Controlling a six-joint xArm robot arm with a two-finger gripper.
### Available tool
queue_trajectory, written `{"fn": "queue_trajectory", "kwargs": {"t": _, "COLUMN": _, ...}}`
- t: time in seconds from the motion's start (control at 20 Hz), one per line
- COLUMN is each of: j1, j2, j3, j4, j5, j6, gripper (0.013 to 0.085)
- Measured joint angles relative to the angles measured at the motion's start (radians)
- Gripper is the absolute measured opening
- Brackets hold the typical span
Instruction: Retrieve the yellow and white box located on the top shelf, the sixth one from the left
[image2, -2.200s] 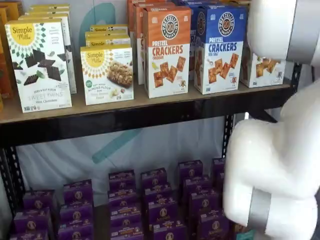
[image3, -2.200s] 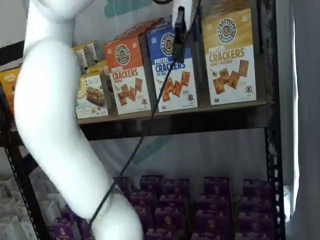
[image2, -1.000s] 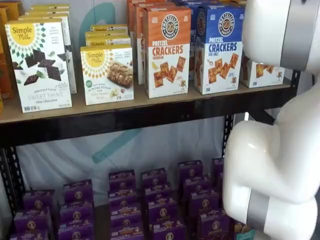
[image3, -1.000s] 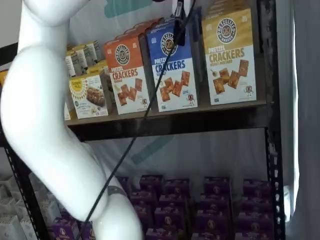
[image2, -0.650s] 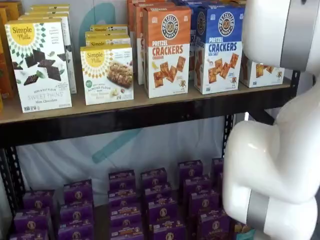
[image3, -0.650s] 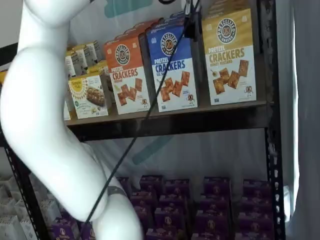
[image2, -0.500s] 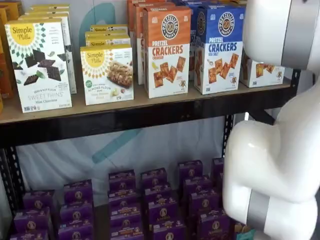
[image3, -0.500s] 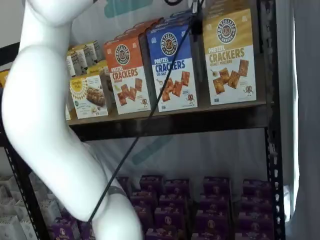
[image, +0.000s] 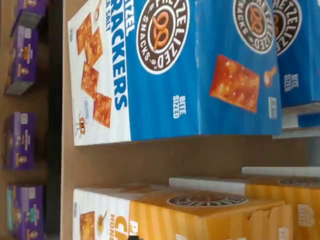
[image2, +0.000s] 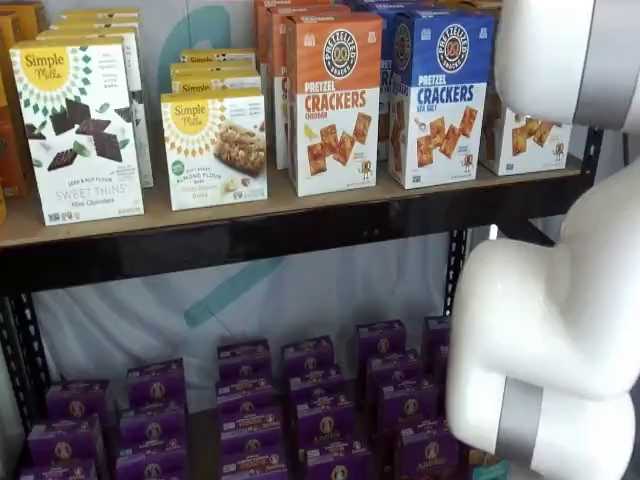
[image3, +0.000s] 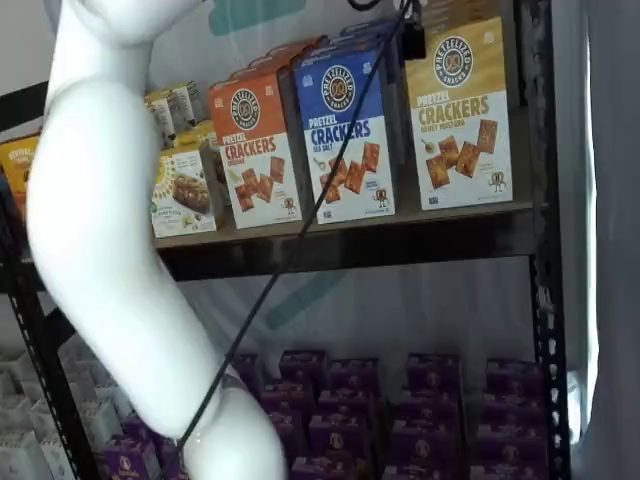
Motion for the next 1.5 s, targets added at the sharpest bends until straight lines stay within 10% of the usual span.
{"fn": "queue_trajectory", "kwargs": {"t": 1.5, "j1": 0.121, "j2": 0.206, "j3": -0.241, "j4": -0.256, "j5": 0.119, "j6": 0.080, "gripper": 0.0850}}
